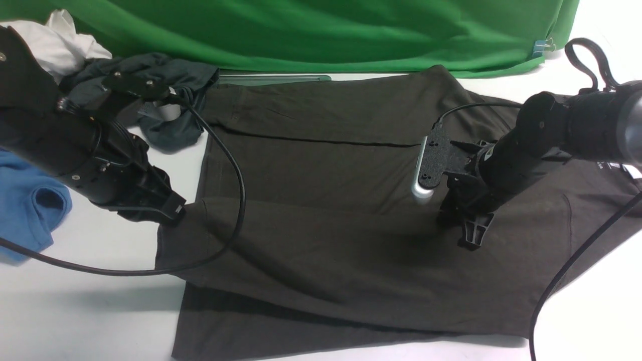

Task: Fold a long-sleeved shirt on a white desktop.
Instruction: 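Fold the left side of the black T-shirt inward over its body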

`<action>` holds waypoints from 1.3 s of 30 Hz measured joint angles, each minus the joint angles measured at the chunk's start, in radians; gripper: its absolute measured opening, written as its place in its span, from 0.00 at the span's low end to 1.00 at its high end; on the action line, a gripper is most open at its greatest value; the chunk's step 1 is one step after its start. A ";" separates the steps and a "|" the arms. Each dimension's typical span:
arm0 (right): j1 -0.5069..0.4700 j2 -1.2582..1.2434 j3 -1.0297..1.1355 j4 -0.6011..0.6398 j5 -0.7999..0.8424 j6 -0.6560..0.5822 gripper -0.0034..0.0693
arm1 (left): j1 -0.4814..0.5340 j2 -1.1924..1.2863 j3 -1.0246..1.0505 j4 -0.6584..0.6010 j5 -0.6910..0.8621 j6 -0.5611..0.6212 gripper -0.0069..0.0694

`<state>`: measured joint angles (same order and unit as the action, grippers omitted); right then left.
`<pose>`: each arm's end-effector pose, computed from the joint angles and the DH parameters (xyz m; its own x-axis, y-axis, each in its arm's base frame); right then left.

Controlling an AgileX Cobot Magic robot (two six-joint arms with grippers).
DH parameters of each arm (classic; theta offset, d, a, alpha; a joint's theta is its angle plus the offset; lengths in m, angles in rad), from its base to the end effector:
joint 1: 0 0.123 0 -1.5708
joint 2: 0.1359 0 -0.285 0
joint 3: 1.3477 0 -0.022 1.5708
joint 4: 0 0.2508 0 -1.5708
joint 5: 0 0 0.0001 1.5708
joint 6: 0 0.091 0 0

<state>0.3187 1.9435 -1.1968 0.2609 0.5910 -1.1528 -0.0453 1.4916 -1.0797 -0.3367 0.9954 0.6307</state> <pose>0.3568 0.1315 0.1506 -0.2470 -0.9197 -0.3051 -0.9321 0.3116 -0.1847 0.2833 -0.0381 0.2643 -0.8172 0.4489 -0.3616 0.5192 0.8456 -0.1237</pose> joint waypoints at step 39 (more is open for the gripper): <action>-0.001 0.010 -0.005 0.034 0.057 0.125 0.30 | 0.000 0.000 0.000 -0.014 -0.008 -0.001 0.14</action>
<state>0.3175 1.9536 -1.2019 0.2948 0.6478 -1.0282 -0.0453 1.4916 -1.0797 -0.3507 0.9872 0.6301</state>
